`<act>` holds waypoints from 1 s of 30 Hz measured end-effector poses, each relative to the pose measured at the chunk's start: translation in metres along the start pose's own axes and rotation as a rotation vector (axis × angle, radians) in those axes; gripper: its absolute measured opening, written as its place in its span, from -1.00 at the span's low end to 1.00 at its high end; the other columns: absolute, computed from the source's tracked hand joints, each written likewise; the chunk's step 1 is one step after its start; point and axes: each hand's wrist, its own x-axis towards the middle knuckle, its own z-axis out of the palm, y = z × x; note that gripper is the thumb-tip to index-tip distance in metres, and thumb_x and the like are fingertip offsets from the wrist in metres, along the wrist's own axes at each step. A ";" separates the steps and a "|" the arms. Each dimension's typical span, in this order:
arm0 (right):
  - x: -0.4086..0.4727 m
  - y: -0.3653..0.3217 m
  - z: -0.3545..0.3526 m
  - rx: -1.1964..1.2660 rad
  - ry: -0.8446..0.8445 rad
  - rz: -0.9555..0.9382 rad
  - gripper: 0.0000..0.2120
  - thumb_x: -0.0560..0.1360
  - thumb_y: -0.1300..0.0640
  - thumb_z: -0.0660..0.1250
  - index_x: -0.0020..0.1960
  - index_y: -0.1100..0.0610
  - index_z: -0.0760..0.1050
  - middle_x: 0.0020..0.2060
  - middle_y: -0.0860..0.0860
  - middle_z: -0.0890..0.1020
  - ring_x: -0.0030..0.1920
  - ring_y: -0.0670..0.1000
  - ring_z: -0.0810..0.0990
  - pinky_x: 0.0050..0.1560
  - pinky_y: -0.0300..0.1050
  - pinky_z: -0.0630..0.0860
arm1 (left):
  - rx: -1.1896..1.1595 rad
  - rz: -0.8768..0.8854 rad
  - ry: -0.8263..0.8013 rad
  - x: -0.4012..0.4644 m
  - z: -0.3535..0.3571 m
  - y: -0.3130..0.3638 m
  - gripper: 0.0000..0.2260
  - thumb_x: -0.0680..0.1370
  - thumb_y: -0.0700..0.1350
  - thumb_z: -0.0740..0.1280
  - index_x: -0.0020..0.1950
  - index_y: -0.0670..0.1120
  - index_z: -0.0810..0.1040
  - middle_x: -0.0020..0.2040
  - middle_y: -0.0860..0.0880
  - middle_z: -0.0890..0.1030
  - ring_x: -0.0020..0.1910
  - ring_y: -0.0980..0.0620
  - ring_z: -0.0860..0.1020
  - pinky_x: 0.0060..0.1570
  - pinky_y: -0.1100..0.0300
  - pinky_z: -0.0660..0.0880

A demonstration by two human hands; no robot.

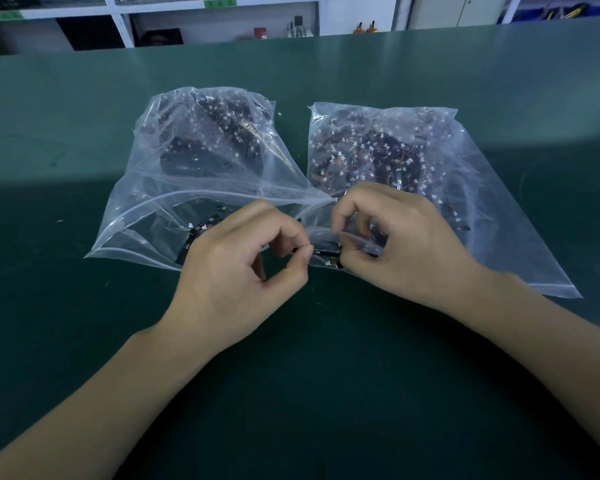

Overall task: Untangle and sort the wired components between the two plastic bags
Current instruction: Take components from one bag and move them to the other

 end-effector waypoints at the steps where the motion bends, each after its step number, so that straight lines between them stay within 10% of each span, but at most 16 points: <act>1: 0.000 0.000 0.001 0.002 0.015 -0.005 -0.78 0.40 0.30 0.43 -0.03 0.05 0.56 -0.15 -0.23 0.48 -0.26 0.03 0.56 -0.25 -0.02 0.51 | 0.018 -0.002 -0.007 0.000 0.001 -0.001 -0.95 0.56 -0.17 0.47 -0.07 -0.05 0.65 -0.12 0.08 0.58 -0.15 -0.01 0.59 -0.29 0.03 0.51; 13: -0.001 -0.001 0.002 0.035 0.035 -0.045 -0.84 0.45 0.29 0.43 -0.02 0.08 0.58 -0.18 -0.35 0.42 -0.28 0.00 0.53 -0.27 -0.10 0.47 | 0.368 0.071 0.040 0.001 0.013 -0.001 -0.94 0.57 -0.09 0.51 -0.07 0.06 0.73 -0.21 0.09 0.49 -0.22 0.22 0.34 -0.40 0.16 0.40; 19: -0.001 -0.004 0.002 0.034 0.010 -0.043 -0.87 0.46 0.24 0.44 -0.02 0.08 0.59 -0.19 -0.33 0.41 -0.30 0.03 0.52 -0.27 0.07 0.51 | 0.403 0.139 -0.032 0.001 0.010 0.004 -0.85 0.67 0.06 0.42 0.02 0.11 0.78 -0.29 0.09 0.51 -0.27 0.07 0.51 -0.39 0.17 0.41; 25: -0.002 -0.005 0.003 0.024 -0.002 0.003 -0.83 0.45 0.24 0.44 0.00 0.04 0.58 -0.16 -0.31 0.47 -0.29 0.02 0.55 -0.22 0.08 0.55 | 0.519 -0.126 0.074 0.002 -0.011 -0.006 -0.72 0.64 0.00 0.34 -0.25 -0.02 0.44 -0.37 0.10 0.39 -0.40 -0.01 0.38 -0.36 0.18 0.25; 30: -0.002 -0.004 0.003 0.019 -0.011 0.010 -0.82 0.46 0.25 0.45 -0.01 0.02 0.57 -0.15 -0.32 0.47 -0.30 0.00 0.54 -0.23 0.05 0.56 | 0.662 -0.194 -0.013 0.003 -0.026 -0.031 -0.90 0.60 0.01 0.39 0.05 0.01 0.64 -0.11 0.06 0.59 -0.07 -0.11 0.57 -0.13 -0.01 0.49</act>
